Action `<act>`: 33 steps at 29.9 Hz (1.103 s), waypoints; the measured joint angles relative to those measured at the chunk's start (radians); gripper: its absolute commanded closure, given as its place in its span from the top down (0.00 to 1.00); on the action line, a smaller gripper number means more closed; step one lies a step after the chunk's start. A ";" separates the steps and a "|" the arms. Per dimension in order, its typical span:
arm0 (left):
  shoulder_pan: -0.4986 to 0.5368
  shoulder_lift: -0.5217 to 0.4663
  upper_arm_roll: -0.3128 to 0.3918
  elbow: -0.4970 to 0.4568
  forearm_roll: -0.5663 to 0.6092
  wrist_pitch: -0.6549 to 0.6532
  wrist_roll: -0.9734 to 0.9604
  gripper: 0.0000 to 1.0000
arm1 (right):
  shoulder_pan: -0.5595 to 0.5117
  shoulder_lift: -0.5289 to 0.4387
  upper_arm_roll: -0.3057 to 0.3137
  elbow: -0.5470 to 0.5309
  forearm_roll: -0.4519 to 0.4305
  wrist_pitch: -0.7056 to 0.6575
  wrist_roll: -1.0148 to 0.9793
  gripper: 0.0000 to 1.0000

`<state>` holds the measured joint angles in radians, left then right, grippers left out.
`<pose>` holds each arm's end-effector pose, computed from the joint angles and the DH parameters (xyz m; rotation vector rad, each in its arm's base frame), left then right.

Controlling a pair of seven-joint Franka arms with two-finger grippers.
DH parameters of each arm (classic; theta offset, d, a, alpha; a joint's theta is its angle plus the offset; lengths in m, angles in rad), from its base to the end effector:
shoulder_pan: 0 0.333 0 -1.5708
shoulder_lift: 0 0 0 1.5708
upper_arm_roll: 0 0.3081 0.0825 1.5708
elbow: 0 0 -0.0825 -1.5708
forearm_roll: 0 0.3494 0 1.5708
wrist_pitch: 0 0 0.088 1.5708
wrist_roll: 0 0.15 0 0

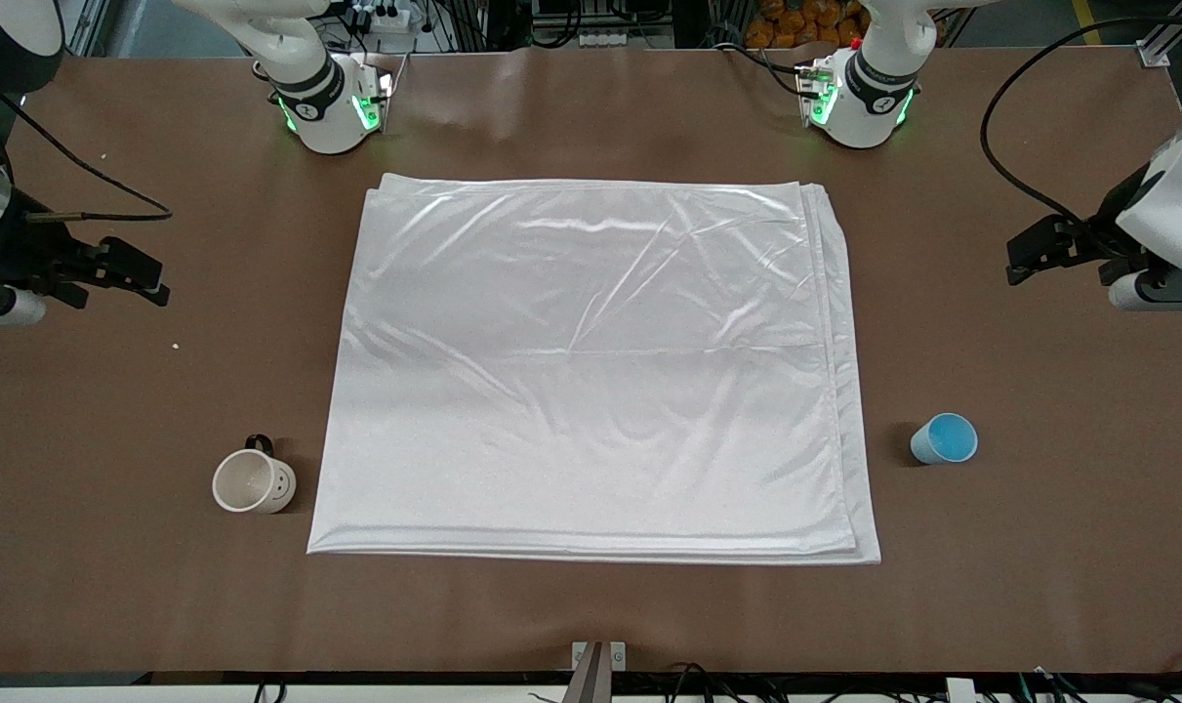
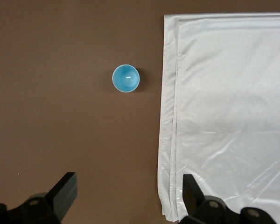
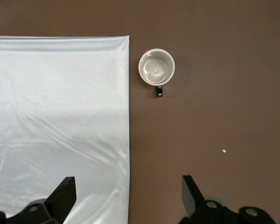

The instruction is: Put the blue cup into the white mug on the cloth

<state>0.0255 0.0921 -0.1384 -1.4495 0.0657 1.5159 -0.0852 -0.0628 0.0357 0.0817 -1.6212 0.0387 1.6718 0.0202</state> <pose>0.5393 -0.0475 0.5733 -3.0861 0.0378 0.0301 0.5387 0.0150 0.5416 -3.0998 0.0077 -0.0220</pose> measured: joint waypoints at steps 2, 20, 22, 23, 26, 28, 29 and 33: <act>0.001 0.000 0.000 0.000 0.000 0.000 0.000 1.00 | 0.000 0.000 0.000 0.000 0.000 0.000 0.000 1.00; 0.003 0.003 0.000 -0.002 0.000 -0.001 0.001 1.00 | -0.001 0.000 -0.002 -0.005 0.000 0.001 0.000 1.00; 0.003 0.006 0.000 -0.003 0.000 -0.002 0.001 1.00 | -0.002 0.000 -0.002 -0.017 0.000 0.010 0.000 1.00; 0.003 0.008 0.000 -0.004 0.000 -0.002 0.001 1.00 | -0.003 0.000 -0.002 -0.027 0.000 0.019 0.000 1.00; 0.004 0.018 0.001 -0.006 0.000 -0.002 0.002 1.00 | -0.009 0.001 -0.004 -0.087 0.000 0.068 0.000 1.00; 0.004 0.029 0.001 -0.007 0.000 -0.002 0.002 1.00 | -0.015 0.005 -0.005 -0.144 -0.001 0.128 0.000 1.00; 0.004 0.036 0.001 -0.007 0.000 -0.002 0.002 1.00 | -0.019 0.010 -0.005 -0.179 -0.001 0.171 0.000 1.00; 0.012 0.064 0.003 -0.008 0.000 0.005 0.002 1.00 | -0.028 0.049 -0.006 -0.289 -0.001 0.321 0.000 1.00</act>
<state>0.0374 0.1566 -0.1354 -1.4575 0.0661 1.5204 -0.0829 -0.0911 0.0850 0.0759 -1.9099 0.0381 1.9930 0.0202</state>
